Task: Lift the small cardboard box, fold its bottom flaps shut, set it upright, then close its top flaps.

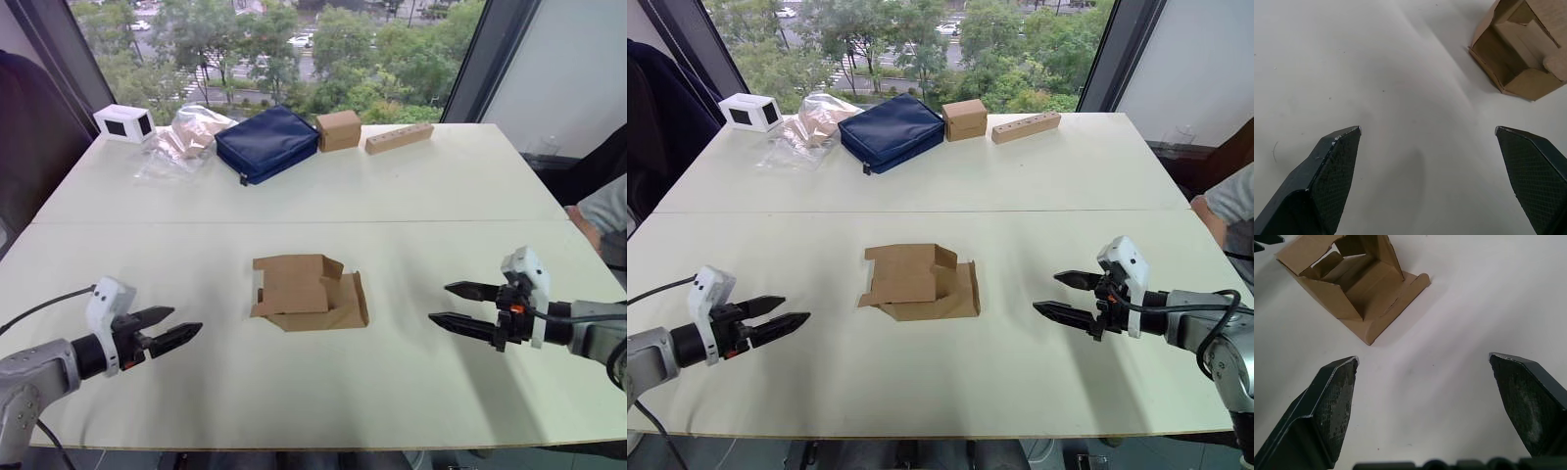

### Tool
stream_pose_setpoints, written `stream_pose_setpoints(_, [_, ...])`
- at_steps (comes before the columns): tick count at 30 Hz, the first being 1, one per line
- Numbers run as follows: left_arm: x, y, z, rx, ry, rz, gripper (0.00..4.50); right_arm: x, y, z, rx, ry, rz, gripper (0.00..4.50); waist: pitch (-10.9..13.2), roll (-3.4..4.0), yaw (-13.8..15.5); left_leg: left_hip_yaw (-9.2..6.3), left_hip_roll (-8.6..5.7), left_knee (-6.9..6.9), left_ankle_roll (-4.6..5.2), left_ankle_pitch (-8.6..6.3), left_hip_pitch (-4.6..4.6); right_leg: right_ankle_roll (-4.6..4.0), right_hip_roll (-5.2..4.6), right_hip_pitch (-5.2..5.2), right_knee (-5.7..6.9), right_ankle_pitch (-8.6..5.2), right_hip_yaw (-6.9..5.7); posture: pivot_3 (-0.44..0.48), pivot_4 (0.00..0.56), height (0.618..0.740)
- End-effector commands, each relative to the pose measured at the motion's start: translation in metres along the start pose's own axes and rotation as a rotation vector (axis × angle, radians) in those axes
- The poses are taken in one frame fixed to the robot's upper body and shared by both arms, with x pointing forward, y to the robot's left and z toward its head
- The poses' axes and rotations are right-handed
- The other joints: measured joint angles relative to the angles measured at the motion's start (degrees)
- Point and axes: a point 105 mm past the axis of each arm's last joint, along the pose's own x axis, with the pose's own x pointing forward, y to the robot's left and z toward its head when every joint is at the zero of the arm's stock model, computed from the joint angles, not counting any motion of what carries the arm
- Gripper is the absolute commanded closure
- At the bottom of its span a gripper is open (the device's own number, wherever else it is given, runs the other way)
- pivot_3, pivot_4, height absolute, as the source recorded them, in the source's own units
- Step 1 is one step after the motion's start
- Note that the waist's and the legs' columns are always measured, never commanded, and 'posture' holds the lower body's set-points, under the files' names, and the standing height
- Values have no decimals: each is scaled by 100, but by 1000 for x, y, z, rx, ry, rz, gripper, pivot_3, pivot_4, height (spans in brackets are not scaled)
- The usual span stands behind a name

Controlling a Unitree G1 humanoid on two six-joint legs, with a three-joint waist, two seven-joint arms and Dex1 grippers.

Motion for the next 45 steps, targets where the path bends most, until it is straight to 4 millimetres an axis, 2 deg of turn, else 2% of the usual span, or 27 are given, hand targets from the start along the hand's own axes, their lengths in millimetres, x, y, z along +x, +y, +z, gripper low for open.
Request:
stream_pose_setpoints(1, [-3, 4, 9, 51, -20, 16, 0, 2, 0, 10, -65, -29, -22, 10, 0, 0, 1, 0, 0, 0, 0, 0, 0, 0, 0, 0, 0, 0, 0, 0, 150, 740])
stream_pose_setpoints(5, [1, 7, 10, 70, -31, 33, 0, 9, -12, -4, -129, 45, -143, 10, 0, 0, 1, 0, 0, 0, 0, 0, 0, 0, 0, 0, 0, 0, 0, 0, 150, 740])
stream_pose_setpoints(7, [1, 6, 10, 66, -34, 27, 0, 11, -12, -8, -132, 54, -147, 10, 0, 0, 1, 0, 0, 0, 0, 0, 0, 0, 0, 0, 0, 0, 0, 0, 150, 740])
stream_pose_setpoints(9, [1, 6, 11, 63, -40, 24, 0, 11, -5, -3, -91, 5, -83, 10, 0, 0, 1, 1, 0, 0, 0, 0, -1, 0, 0, -1, 0, 0, 0, 0, 150, 740])
stream_pose_setpoints(14, [-1, 7, 11, 67, -31, 19, 0, 9, -4, 2, -80, -31, -62, 10, 0, 0, -1, 1, 0, 1, -1, 1, 0, 1, 1, 0, 2, 1, 0, 0, 150, 740])
stream_pose_setpoints(18, [1, 8, 11, 83, -29, 29, 0, 9, -7, 1, -96, -34, -77, 10, 0, 0, 0, 1, 0, 1, -1, 1, 0, 1, 1, 0, 2, 1, 0, 0, 150, 740])
stream_pose_setpoints(25, [4, 20, 17, 185, -55, 117, 0, 10, -14, 2, -119, -17, -90, 10, -1, 1, -2, 1, 0, 1, -1, 1, 0, 1, 1, 0, 3, 1, 0, 0, 150, 740])
stream_pose_setpoints(30, [0, 27, 16, 67, -45, 71, 0, 6, -12, 4, -152, -6, -101, 10, -1, 0, -1, 1, 0, 1, -1, 1, 0, 2, 2, 0, 3, 1, 0, 0, 150, 740])
stream_pose_setpoints(33, [2, 22, 27, -72, -60, -31, 0, 3, -7, 6, -240, 48, -100, 10, -1, 0, 24, 1, 0, 5, -2, 2, 0, 2, 1, 1, 8, 1, -2, 0, 150, 740])
stream_pose_setpoints(36, [9, -8, 37, -279, -1, -287, 0, 2, 13, 32, -325, 33, -38, 10, -1, -1, 5, 0, 0, 9, -2, 2, 0, 3, 2, 3, 8, 2, -3, 0, 150, 740])
stream_pose_setpoints(38, [16, -22, 42, -371, 32, -412, 0, 8, 35, 46, -352, 0, 26, 10, -2, 1, 2, 0, 0, 10, -2, 2, -1, 4, 5, 3, 9, 2, -5, 0, 150, 740])
stream_pose_setpoints(42, [35, -29, 40, -367, 91, -442, 0, 19, 63, 53, -381, -39, 68, 10, -4, -2, -17, 0, 3, 8, -2, 2, 2, 4, 11, 3, 11, 2, -5, 0, 150, 740])
stream_pose_setpoints(45, [42, -35, 48, -423, 73, -497, 0, 23, 77, 53, -382, -50, 89, 10, -2, -6, -2, 0, 2, 9, -3, 2, -1, 5, 10, 2, 11, 2, -4, 0, 150, 740])
